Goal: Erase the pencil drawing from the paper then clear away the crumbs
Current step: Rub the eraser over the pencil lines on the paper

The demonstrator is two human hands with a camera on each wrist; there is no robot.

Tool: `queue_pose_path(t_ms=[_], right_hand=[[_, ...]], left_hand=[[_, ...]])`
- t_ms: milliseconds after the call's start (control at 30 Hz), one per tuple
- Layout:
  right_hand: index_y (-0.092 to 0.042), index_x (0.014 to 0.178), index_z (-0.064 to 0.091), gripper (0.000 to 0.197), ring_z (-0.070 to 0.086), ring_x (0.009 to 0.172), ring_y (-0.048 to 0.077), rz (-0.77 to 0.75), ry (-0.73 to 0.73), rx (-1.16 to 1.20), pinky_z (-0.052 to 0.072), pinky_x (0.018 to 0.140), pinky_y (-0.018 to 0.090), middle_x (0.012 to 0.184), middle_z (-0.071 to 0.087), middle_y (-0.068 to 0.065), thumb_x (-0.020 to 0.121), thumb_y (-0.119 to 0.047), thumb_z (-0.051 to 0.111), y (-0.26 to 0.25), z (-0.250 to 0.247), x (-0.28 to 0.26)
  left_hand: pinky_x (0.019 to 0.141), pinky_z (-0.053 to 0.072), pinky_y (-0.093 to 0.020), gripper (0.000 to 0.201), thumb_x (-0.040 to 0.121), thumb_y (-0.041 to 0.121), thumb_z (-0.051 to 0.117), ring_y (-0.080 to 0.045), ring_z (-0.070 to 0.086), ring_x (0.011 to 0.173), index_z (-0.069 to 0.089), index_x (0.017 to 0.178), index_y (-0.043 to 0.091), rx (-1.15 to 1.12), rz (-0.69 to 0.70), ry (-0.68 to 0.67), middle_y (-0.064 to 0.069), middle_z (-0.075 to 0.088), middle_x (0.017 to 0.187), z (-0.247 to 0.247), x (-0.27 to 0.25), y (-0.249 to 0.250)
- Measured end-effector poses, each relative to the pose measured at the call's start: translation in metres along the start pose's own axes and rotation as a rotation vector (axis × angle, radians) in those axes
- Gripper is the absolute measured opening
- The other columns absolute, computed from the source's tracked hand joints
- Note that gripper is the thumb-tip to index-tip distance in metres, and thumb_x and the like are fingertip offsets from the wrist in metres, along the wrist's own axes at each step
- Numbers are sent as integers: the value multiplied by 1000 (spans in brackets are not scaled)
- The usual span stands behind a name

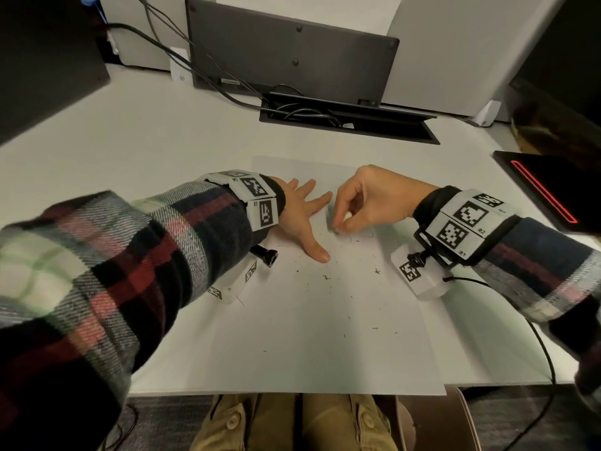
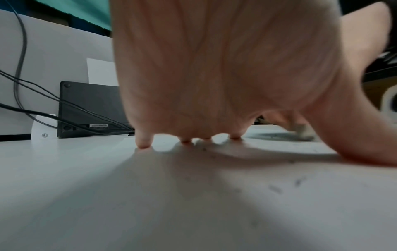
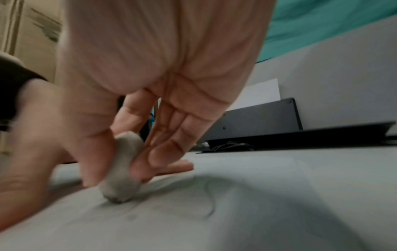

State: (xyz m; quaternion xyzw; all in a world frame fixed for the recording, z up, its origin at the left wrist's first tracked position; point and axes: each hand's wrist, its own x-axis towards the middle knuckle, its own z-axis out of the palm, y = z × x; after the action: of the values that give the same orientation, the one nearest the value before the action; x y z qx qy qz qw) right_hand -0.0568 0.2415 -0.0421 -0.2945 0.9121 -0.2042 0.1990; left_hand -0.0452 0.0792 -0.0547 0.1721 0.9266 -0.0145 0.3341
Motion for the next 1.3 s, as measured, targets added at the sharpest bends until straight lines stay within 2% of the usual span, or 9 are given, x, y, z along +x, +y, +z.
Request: queue_pose_path(t_ms=[300,400,533,633,733,900,1033,1200,1300], right_hand=[[-28,71,72,17,52,61,9,-28,-7,3,45,64,25,76,70,11,72,-12,76,-1,2,-1],[-22,76,74,11,54,62,11,-25,13,3,47,65,27,76,71,11,73,-11,75,-1,4,0],[-15,81,76,9,52,63,4,-24,81,-88,44,64,15,80,71,5,74,-10,74,3,-4,9],[-17,80,74,6,56,68,7,24,123,-18,49,73,25,83,70,2,75,-13,76,8,-11,5],[-19,78,72,6,57,64,6,52,183,54,50,72,28,80,71,-1,74,-16,76,13,-16,1],[-24,78,72,12,58,83,34,33,84,81,49,83,40,91,68,17,72,-17,78,12,-9,1],[-16,97,69,27,57,74,8,48,76,33,50,80,24,83,65,-6,72,-9,77,12,-10,4],[-16,91,72,21,64,79,14,28,64,0,52,82,25,88,72,3,72,-7,77,12,-10,4],[-19,86,73,18,58,68,3,-15,-35,22,48,70,15,79,70,-1,74,-7,75,6,-4,1]], left_hand=[[114,-3,-48,117,66,76,57,-23,-23,141,-24,141,39,35,-6,14,4,-31,152,0,0,0],[114,-3,-49,117,66,75,57,-23,-23,141,-24,142,38,41,-5,11,3,-31,152,1,0,0],[114,-3,-50,117,67,74,57,-23,-23,141,-24,142,37,35,-2,16,3,-31,152,0,-1,0],[114,-4,-49,119,67,73,58,-21,-24,141,-24,143,33,-1,9,22,5,-30,152,1,0,-2],[117,-2,-44,126,66,68,64,-17,-20,142,-23,145,21,-78,22,56,5,-23,155,2,0,-5],[116,-2,-42,125,67,69,62,-17,-19,143,-20,146,19,-45,18,71,4,-23,155,1,1,-6],[115,-4,-44,122,69,69,61,-17,-23,141,-23,145,25,-22,17,35,5,-28,153,1,-3,-4],[114,-7,-45,123,66,70,62,-17,-27,140,-25,143,30,-9,9,9,7,-32,151,1,-2,-5],[114,-7,-45,122,66,70,61,-17,-27,140,-25,143,31,-4,11,8,7,-32,151,1,-2,-5]])
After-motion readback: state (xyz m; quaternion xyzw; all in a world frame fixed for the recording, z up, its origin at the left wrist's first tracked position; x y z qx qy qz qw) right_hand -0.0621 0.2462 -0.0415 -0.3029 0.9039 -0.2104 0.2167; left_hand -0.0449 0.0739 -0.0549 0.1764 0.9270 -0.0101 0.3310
